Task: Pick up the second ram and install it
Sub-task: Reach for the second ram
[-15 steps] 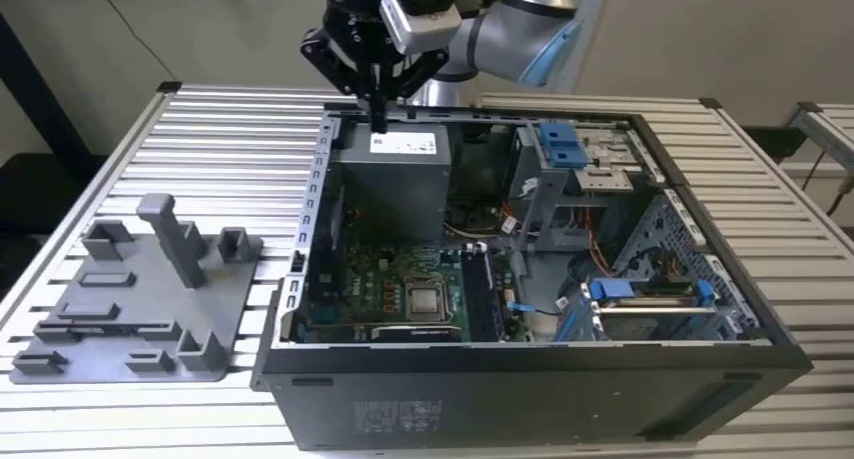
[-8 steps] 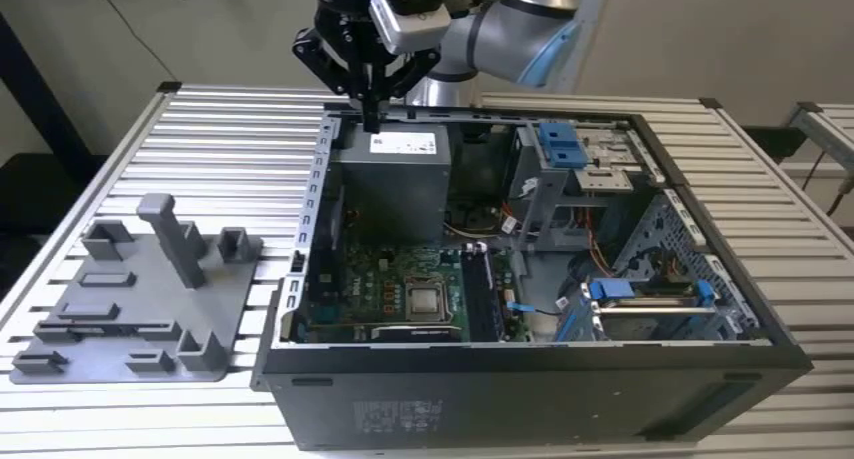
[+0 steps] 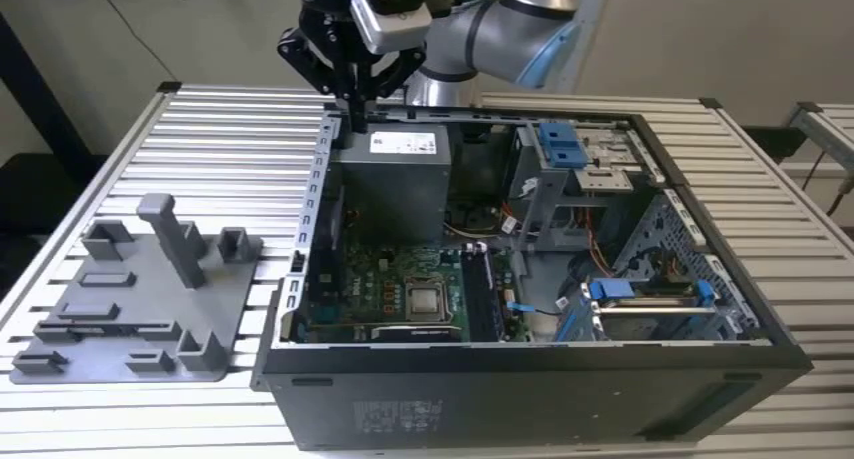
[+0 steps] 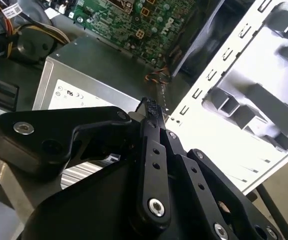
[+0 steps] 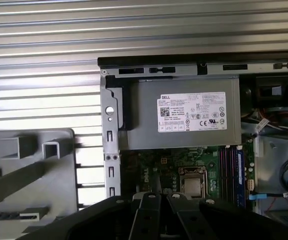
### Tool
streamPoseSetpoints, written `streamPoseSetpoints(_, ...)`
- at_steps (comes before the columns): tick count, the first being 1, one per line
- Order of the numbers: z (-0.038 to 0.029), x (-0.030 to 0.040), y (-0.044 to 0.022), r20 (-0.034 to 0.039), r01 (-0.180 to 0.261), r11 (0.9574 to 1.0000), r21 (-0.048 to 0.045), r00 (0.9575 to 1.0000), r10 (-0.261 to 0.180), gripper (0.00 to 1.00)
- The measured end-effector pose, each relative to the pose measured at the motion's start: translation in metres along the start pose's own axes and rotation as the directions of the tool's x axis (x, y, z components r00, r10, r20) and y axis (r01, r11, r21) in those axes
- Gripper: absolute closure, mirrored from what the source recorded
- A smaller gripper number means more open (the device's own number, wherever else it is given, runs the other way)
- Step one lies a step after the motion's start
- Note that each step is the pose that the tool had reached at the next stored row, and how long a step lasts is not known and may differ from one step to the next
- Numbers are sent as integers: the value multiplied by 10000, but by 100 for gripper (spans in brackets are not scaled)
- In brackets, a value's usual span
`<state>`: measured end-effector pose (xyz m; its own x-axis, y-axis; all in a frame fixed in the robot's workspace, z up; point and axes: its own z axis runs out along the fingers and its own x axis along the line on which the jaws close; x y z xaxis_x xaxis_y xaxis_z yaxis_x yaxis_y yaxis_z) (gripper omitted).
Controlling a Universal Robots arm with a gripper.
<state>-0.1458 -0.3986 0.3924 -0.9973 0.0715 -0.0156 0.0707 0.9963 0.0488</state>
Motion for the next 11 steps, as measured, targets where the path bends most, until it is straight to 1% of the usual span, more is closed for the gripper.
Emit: streamPoseSetpoints(11,-3,198,-14,-1,0,10000,-6,10000,0,89)
